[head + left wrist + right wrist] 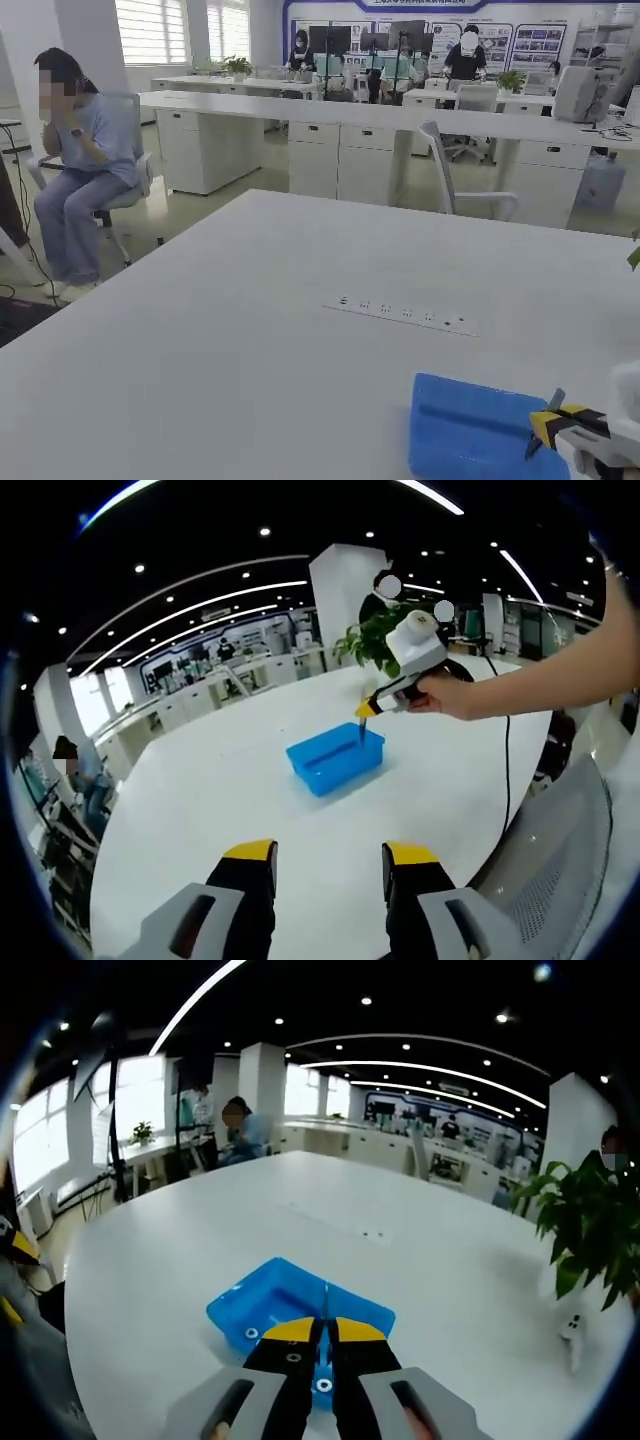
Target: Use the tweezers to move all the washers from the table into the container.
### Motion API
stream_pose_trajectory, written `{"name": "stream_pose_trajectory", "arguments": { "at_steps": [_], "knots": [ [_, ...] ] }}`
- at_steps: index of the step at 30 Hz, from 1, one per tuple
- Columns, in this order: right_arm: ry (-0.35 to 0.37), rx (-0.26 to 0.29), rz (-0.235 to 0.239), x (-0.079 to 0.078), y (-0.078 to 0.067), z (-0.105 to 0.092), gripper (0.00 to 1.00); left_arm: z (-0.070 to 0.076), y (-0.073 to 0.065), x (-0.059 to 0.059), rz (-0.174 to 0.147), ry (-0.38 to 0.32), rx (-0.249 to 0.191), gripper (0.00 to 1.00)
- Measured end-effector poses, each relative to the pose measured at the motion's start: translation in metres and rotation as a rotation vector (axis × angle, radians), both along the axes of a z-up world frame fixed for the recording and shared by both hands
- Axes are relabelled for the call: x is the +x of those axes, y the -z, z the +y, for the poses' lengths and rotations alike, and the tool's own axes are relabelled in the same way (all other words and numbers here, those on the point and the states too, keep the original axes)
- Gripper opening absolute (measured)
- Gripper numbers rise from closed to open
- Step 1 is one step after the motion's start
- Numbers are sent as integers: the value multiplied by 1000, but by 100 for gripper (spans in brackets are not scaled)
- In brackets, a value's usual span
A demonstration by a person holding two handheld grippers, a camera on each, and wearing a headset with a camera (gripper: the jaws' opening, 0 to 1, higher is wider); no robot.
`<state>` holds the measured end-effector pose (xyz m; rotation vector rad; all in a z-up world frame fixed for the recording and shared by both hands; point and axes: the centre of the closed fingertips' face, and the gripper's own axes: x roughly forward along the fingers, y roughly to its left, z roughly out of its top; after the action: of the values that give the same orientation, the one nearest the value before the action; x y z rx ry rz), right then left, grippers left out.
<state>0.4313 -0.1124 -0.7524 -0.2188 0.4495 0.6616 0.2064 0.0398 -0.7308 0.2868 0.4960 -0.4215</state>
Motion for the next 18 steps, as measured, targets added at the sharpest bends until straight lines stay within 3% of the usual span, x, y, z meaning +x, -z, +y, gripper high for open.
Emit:
{"name": "stream_pose_trajectory", "arguments": {
  "at_steps": [2,4,6,8,12,13,15,17,18],
  "knots": [
    [-20,17,-29,-8,-12,2,1,1,0,-3,-6,-6,11,39],
    [-57,-1,-56,-22,-23,6,1,3,-1,-6,-5,-22,2,38],
    [-133,-53,-76,-35,-25,8,1,5,-3,-10,2,-40,-14,38],
    [-183,-86,-62,-49,-22,9,1,8,-4,-14,4,-58,-18,38],
    [-302,-177,4,-80,-5,6,1,15,-5,-21,12,-72,-7,31],
    [-330,-201,46,-89,3,3,1,17,-5,-22,10,-75,-1,30],
    [-351,-219,59,-96,9,0,2,20,-5,-24,12,-78,6,28],
    [-380,-244,130,-108,22,-6,2,23,-6,-27,8,-86,11,24],
    [-380,-258,123,-109,25,-8,2,25,-6,-28,6,-92,12,23]
  ]
}}
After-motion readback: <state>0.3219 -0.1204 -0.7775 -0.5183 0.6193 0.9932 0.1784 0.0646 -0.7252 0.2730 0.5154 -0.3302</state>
